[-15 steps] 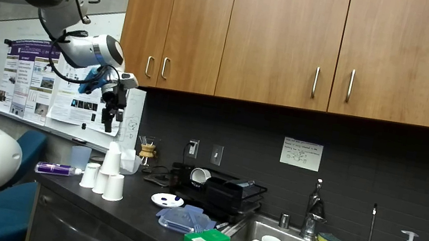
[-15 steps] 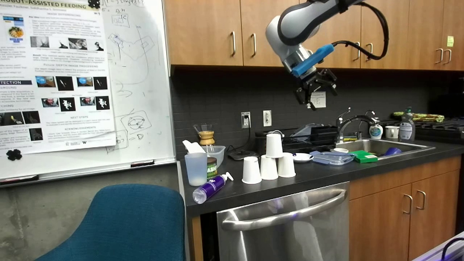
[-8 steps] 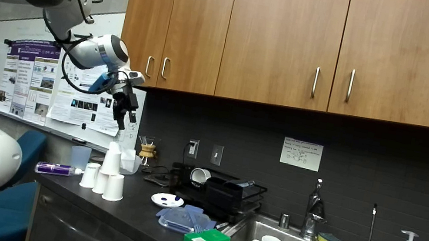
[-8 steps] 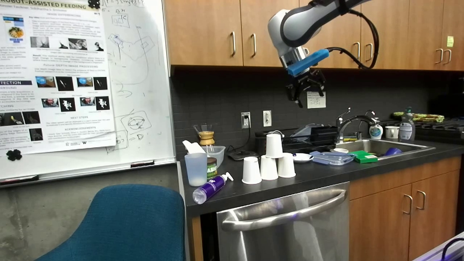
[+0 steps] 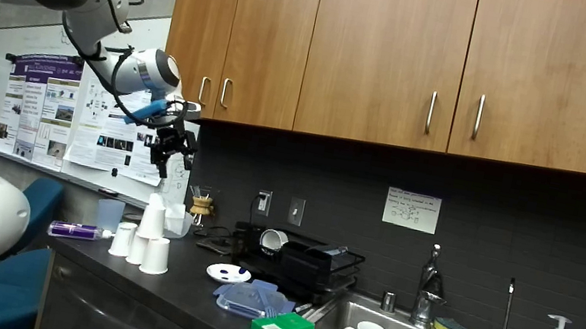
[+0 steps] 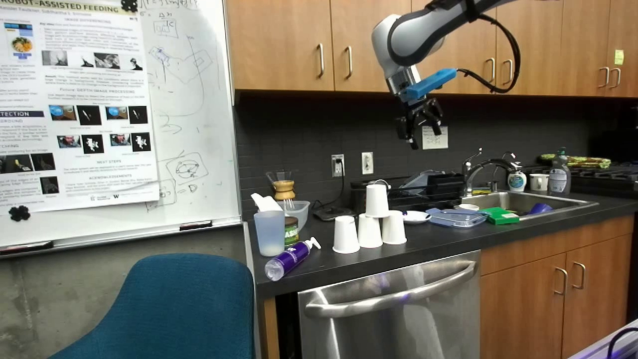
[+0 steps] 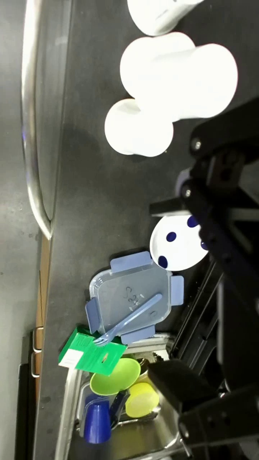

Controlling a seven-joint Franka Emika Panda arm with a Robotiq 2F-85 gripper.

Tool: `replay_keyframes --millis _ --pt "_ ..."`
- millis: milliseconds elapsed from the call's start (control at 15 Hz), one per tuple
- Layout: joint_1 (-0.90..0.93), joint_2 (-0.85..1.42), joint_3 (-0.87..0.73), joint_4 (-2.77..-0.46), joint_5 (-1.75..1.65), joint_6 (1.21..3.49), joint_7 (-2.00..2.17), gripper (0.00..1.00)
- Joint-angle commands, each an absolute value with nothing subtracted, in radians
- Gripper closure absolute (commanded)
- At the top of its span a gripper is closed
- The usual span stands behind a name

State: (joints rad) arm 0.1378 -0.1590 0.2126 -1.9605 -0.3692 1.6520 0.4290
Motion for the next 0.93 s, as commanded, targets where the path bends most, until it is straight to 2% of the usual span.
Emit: replay_keyframes --millis 0,867 --pt "0.148 -0.175 0.204 -1.982 -0.359 1.645 0.265 0.0" --pt "0.185 -0.178 0.2 -1.992 -0.259 1.548 -0.234 0.0"
